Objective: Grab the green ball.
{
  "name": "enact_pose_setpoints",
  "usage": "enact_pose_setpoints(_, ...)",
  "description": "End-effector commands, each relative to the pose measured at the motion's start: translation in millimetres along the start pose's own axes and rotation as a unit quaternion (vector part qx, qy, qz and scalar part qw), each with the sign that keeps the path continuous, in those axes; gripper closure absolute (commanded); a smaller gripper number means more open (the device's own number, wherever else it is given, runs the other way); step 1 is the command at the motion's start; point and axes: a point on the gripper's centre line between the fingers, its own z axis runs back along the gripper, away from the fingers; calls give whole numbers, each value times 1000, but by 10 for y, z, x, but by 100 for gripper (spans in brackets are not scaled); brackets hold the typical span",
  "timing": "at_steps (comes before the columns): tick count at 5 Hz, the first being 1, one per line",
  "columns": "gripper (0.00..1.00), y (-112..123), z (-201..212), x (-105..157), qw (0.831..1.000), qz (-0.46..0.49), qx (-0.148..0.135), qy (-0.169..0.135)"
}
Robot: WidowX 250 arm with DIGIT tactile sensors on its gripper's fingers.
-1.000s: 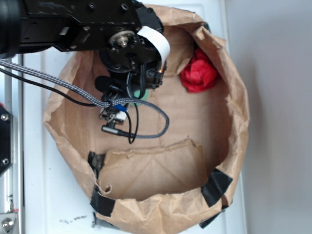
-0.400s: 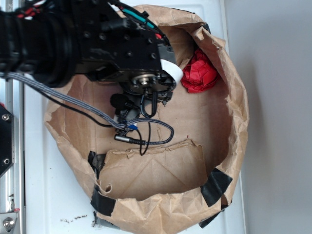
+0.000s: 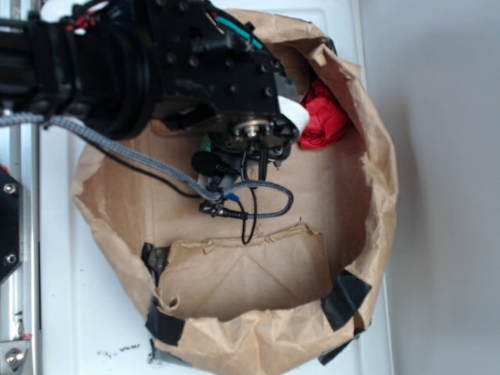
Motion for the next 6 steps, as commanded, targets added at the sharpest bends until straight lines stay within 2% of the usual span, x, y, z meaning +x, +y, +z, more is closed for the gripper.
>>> enact_pose_setpoints(1, 100, 40, 228, 46, 999, 0, 0, -37)
enact_pose_setpoints(2, 100, 46, 544, -5, 997, 2, -2, -75)
enact_pose_setpoints(3, 100, 126, 870, 11, 997, -14, -24, -77)
enact_pose_setpoints(5, 100, 229, 1234, -75, 991, -29, -44, -124)
enact_pose_setpoints(6, 100, 227, 1266, -91, 993, -20, -39, -108)
